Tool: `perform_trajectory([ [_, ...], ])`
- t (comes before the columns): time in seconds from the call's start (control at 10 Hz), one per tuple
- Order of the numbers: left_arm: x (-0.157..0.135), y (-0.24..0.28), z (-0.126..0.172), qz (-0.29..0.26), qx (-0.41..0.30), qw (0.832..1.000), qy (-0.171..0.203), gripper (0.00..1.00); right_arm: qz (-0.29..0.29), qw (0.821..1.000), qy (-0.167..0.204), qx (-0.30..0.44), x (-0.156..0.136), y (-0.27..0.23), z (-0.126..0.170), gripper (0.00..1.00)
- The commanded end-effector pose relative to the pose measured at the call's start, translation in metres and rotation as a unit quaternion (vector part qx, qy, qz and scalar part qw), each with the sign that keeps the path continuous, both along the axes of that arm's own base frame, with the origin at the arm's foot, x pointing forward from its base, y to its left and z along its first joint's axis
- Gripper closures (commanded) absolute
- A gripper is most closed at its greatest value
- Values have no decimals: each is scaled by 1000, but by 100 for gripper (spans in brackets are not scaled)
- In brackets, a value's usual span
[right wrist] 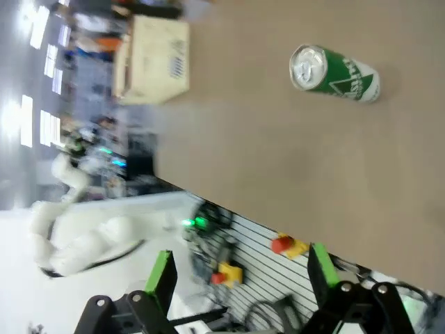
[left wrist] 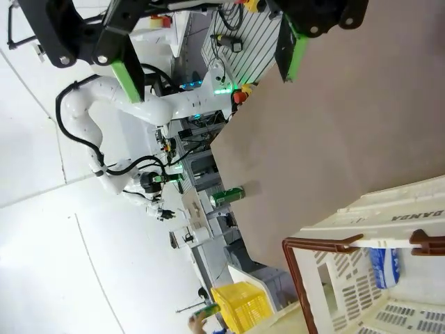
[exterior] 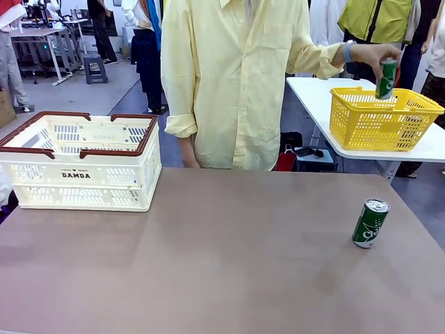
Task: Place the drinks into the Shopping basket.
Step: Pick up one drink and place it into the Shopping basket.
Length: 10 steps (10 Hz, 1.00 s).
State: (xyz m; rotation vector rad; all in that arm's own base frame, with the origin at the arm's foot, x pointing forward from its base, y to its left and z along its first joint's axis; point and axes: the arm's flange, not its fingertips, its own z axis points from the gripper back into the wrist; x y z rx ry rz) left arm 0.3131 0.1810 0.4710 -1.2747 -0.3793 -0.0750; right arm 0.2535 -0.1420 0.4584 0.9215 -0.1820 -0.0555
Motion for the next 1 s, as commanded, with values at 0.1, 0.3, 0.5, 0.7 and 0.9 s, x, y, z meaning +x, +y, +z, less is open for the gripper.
perform_trajectory([
  [0.1,-3,-1,-1,0,-1,1000,1,0,173,919,27,-352,32,106,42,0],
  [0.3,-3,-1,-1,0,-1,1000,1,0,157,872,55,-460,56,141,29,0],
  [0.5,-3,-1,-1,0,-1,1000,1,0,125,945,34,-300,37,150,44,0],
  [0.7,-3,-1,-1,0,-1,1000,1,0,139,915,30,-378,47,160,36,0],
  [0.9,-3,-1,-1,0,-1,1000,1,0,47,896,68,-435,83,156,17,0],
])
